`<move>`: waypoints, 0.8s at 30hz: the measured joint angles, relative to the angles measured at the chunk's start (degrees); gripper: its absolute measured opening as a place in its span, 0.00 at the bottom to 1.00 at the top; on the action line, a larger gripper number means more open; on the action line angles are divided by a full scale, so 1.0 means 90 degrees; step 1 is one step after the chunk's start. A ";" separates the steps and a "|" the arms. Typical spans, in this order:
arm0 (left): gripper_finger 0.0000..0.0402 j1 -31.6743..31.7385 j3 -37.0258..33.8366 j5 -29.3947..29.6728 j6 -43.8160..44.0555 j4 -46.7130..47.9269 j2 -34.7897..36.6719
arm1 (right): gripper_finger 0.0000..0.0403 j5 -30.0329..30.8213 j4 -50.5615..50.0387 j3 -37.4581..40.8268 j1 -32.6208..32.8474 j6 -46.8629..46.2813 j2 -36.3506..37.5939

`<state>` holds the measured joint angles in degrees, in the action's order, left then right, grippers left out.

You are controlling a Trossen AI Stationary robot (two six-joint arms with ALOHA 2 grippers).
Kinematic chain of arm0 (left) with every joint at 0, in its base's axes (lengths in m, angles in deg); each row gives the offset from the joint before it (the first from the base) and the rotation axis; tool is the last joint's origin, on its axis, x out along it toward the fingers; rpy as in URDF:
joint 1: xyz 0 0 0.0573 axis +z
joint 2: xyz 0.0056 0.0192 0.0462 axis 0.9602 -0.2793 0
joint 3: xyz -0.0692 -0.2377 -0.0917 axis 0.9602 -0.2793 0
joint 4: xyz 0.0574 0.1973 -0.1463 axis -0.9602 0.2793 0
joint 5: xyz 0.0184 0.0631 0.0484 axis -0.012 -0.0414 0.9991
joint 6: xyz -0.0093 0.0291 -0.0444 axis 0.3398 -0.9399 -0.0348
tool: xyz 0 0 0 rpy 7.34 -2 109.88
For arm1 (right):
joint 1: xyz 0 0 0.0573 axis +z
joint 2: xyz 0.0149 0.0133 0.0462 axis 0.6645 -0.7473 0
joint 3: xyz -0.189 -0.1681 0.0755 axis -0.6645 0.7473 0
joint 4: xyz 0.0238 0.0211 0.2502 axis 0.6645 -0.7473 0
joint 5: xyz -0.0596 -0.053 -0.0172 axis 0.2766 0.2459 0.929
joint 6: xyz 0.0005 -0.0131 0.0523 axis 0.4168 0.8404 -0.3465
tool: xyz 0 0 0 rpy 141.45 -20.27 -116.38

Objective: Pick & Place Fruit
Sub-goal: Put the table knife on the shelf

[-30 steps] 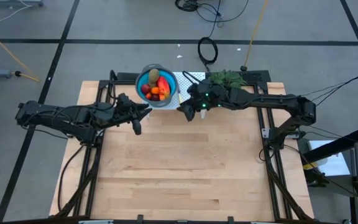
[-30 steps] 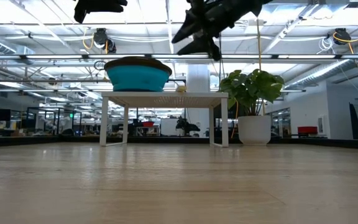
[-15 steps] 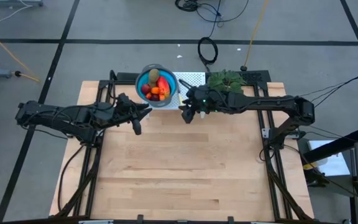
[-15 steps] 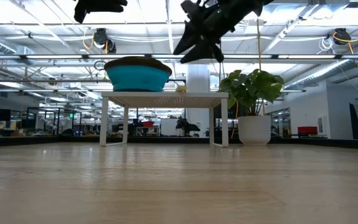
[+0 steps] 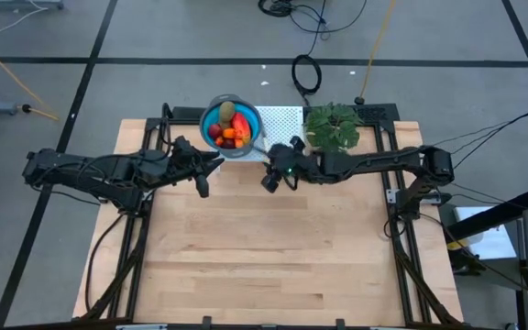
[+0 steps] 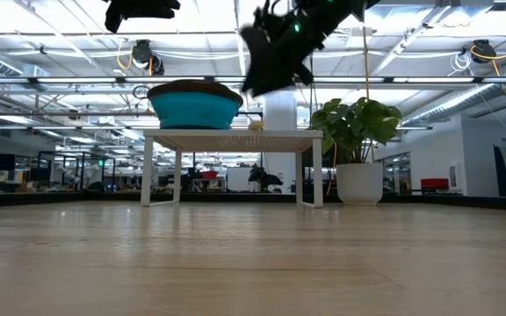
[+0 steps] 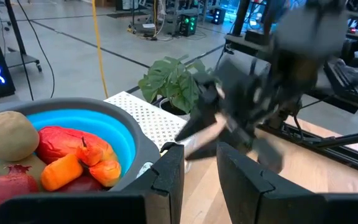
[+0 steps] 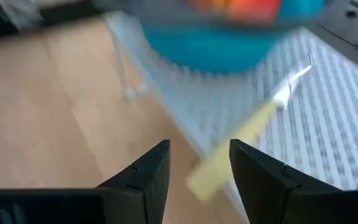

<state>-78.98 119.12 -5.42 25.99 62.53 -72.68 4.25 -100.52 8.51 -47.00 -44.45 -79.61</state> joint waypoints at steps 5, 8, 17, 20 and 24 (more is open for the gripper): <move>0.23 0.0004 0.0000 -0.0002 -0.0038 -0.0003 0.0000 | 0.39 0.0618 0.0040 0.0006 0.0072 0.0029 -0.0126; 0.23 0.0004 0.0000 -0.0002 -0.0059 0.0003 0.0000 | 0.39 0.0768 -0.0023 0.0019 0.0067 0.0071 -0.0163; 0.23 0.0004 0.0000 -0.0005 -0.0062 0.0002 0.0000 | 0.39 0.0761 0.0067 0.0021 0.0019 0.0126 -0.0396; 0.23 0.0004 0.0000 -0.0005 -0.0063 -0.0003 0.0000 | 0.39 0.0902 0.0073 0.0017 -0.0023 0.0126 -0.0481; 0.23 0.0004 0.0000 -0.0005 -0.0069 -0.0030 0.0000 | 0.39 0.0900 0.0095 0.0024 -0.0075 0.0123 -0.0464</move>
<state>-78.95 119.12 -5.46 25.37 62.26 -72.68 12.35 -99.67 8.72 -47.67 -43.35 -83.79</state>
